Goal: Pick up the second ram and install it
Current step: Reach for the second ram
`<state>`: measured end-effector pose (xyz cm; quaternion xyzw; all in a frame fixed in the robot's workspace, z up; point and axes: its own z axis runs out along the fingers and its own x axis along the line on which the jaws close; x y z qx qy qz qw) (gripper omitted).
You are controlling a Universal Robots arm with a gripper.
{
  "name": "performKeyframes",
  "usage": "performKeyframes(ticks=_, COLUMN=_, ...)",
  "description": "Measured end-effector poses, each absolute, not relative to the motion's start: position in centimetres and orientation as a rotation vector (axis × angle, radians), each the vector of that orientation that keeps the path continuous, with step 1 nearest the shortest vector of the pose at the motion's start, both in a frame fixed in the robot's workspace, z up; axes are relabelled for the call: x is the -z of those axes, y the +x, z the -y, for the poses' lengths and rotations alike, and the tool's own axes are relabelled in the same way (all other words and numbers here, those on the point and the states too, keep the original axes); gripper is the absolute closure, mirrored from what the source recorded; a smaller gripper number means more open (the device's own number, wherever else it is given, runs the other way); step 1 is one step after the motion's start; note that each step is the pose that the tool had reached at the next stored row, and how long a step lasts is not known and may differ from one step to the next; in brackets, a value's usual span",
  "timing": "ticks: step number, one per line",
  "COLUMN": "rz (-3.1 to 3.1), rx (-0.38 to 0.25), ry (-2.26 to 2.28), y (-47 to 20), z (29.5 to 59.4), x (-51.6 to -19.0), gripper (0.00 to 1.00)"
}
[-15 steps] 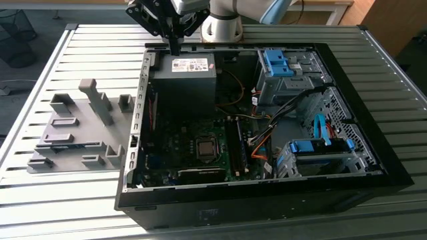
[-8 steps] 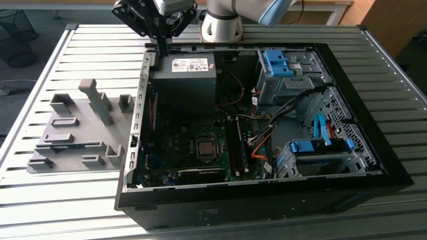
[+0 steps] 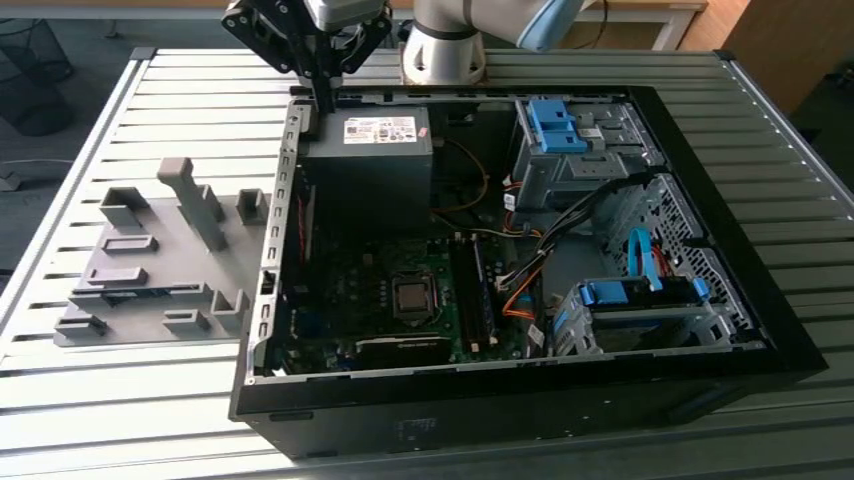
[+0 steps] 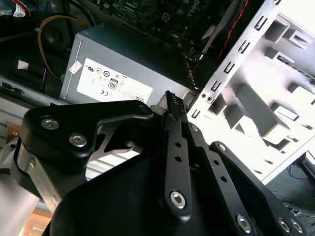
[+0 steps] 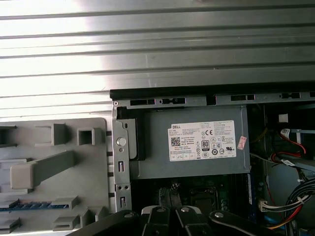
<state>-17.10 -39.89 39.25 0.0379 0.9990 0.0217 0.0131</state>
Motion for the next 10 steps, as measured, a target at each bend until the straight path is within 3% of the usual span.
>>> performKeyframes(ticks=10, rz=-3.113, rx=-0.068, ry=0.118, y=-17.26, z=39.89, x=-39.25, gripper=0.89)
